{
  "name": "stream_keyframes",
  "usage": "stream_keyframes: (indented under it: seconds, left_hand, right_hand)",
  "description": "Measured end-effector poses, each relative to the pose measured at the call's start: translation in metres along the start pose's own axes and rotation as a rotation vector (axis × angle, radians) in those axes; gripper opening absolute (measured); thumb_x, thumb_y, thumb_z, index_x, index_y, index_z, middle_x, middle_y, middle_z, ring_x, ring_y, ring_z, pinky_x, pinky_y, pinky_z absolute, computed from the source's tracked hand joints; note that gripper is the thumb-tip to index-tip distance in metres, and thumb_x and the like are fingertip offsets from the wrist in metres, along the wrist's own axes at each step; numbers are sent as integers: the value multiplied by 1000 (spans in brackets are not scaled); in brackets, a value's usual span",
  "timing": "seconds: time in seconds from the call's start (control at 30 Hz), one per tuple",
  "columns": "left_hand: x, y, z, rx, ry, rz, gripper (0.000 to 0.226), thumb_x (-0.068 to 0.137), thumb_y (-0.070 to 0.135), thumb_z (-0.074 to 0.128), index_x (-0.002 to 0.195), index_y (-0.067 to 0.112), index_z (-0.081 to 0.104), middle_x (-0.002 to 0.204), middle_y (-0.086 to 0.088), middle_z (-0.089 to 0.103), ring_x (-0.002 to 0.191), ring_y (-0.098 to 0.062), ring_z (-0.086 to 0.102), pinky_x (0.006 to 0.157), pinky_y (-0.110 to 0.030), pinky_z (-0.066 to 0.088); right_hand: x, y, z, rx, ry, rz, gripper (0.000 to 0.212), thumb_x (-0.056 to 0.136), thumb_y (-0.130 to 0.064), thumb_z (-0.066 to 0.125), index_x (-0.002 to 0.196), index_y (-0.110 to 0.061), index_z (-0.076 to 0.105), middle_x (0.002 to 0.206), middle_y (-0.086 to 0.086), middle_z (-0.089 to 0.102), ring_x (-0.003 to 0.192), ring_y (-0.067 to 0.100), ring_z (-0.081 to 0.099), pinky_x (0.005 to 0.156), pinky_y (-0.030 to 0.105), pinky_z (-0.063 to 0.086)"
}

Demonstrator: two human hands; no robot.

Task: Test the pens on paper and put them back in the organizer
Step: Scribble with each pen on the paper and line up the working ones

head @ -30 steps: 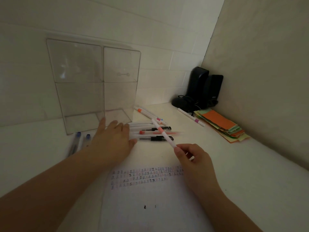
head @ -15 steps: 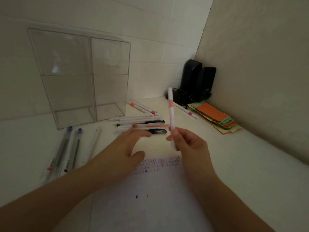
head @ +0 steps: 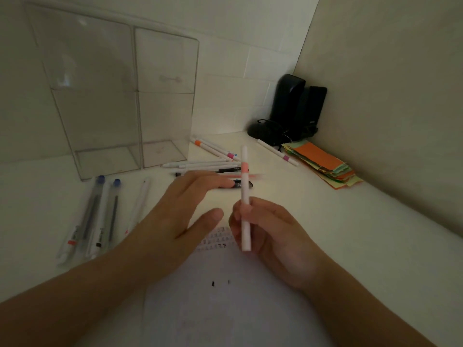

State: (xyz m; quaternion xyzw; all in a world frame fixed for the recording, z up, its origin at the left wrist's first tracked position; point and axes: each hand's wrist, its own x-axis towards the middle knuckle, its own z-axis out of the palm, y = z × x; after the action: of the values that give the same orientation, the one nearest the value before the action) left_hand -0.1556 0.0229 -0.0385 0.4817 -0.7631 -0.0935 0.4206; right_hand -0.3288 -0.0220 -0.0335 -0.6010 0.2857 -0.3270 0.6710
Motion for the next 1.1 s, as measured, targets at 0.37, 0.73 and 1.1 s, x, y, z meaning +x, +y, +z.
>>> stream_keyframes:
  seconds: [0.37,0.73,1.1]
  left_hand:
    - [-2,-1,4,246,-28,-44,29,88,46,26,88,29,50,67,21,43,62,-3,45,58,-15,34]
    - [-8,3,5,149,-163,28,46,81,61,9,91,32,44,56,12,48,59,-9,50,55,-20,38]
    - [-7,-5,7,63,-164,-279,13,93,28,42,96,39,35,77,13,55,72,8,49,62,-10,38]
  right_hand:
    - [1,0,-7,170,0,-91,17,77,-24,52,72,-12,63,58,8,59,41,13,45,40,19,35]
    - [-5,-1,3,-159,-3,-225,22,83,-31,55,74,-10,57,63,4,58,54,14,49,50,21,41]
    - [1,-6,-20,-308,532,-73,31,87,-29,57,62,-11,55,43,-1,56,36,7,44,40,21,35]
